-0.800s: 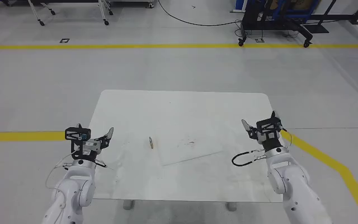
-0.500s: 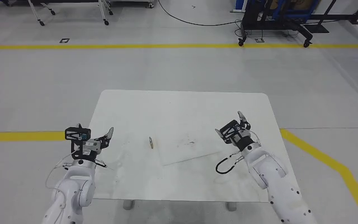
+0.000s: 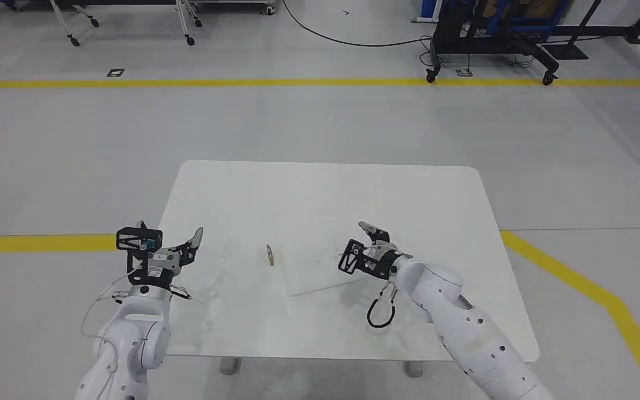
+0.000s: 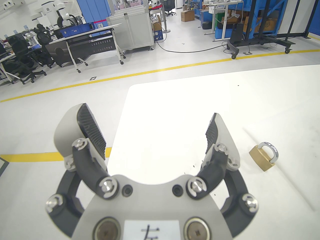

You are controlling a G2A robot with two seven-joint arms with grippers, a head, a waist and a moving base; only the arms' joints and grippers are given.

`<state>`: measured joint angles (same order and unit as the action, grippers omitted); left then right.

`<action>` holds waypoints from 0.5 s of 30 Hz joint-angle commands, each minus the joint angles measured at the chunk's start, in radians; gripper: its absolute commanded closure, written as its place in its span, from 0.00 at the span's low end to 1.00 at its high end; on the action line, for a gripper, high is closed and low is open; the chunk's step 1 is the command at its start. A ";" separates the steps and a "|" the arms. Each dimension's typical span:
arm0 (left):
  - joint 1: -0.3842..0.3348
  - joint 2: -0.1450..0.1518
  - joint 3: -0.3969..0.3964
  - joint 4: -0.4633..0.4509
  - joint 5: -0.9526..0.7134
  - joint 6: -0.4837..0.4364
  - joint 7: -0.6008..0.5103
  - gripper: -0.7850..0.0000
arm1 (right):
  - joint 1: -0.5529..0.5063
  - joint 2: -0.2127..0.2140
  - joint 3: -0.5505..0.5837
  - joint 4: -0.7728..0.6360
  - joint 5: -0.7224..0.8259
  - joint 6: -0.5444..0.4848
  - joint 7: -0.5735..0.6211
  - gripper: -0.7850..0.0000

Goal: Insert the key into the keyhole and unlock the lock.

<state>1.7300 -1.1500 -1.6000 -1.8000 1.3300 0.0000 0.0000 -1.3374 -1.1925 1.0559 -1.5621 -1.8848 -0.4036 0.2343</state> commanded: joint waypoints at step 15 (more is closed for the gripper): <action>0.000 0.000 0.000 0.000 0.000 0.000 0.000 0.00 | 0.142 -0.030 -0.086 0.146 0.119 -0.181 0.078 0.35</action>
<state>1.7300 -1.1500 -1.6000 -1.8000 1.3300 0.0000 0.0000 -1.2001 -1.2202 0.9735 -1.4211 -1.7697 -0.5875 0.3090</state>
